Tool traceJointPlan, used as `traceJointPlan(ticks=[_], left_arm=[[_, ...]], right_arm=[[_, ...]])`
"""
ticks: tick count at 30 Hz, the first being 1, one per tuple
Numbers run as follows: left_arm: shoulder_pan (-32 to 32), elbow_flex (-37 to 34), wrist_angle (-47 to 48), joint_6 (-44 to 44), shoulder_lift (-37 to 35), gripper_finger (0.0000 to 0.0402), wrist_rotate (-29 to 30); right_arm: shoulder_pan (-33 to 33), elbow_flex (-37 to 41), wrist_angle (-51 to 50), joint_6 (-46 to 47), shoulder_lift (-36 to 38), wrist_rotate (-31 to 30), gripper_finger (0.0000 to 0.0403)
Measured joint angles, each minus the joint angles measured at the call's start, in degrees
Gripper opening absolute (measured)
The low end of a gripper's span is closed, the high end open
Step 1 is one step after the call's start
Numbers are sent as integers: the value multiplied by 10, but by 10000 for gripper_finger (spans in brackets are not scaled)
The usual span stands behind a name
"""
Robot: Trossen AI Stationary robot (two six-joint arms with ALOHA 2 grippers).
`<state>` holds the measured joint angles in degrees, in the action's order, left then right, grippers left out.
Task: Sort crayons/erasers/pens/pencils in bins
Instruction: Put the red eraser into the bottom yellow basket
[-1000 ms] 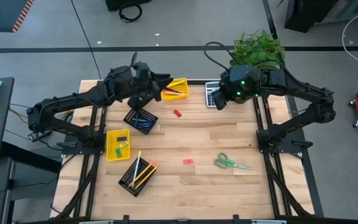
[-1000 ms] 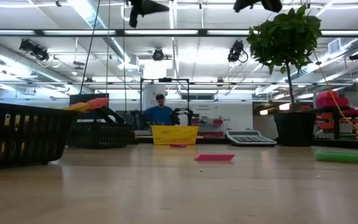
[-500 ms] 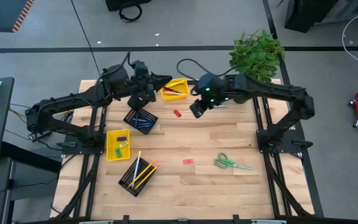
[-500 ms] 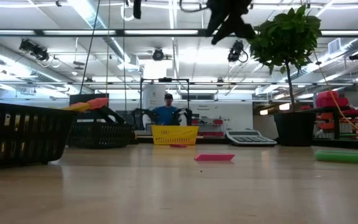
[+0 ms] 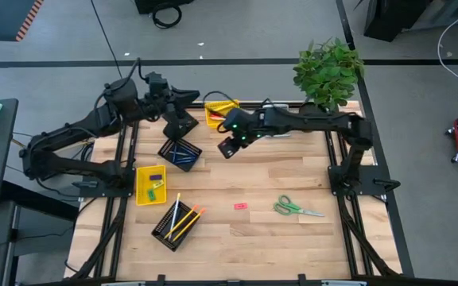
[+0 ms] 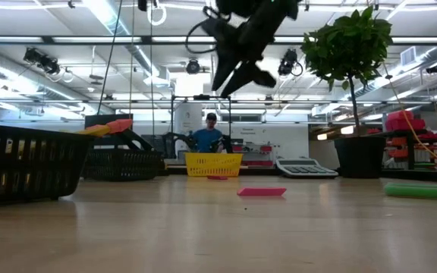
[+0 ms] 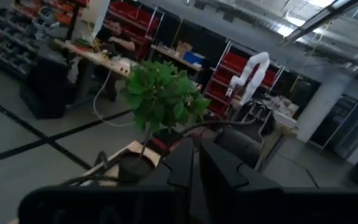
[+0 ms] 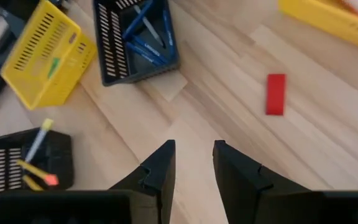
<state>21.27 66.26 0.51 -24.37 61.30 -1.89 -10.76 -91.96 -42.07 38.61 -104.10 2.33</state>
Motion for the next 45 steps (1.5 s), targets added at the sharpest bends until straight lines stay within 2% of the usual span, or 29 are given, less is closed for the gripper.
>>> traceJointPlan(ticks=[11, 17, 23, 29, 34, 39, 45], left_arm=[[4, 0, 102, 1, -41, 13, -78], [2, 0, 163, -7, -52, 21, -100], [2, 0, 186, -20, -69, 24, -104], [-3, 0, 195, -20, -78, 11, -104], [-2, 0, 197, -20, -78, 18, -104], [-2, 0, 198, -20, -77, 28, -84], [-2, 0, 198, -20, -77, 15, -71]], right_arm=[[-6, 0, 69, -64, -100, 12, 115], [-17, 0, 76, -141, -146, -41, 115], [-30, 0, 77, -163, -174, -91, 115], [-46, 0, 79, -163, -179, -91, 115], [-57, 0, 94, -162, -179, -90, 115], [-51, 0, 117, -162, -179, -87, 115], [-45, 0, 148, -174, -189, -87, 115]])
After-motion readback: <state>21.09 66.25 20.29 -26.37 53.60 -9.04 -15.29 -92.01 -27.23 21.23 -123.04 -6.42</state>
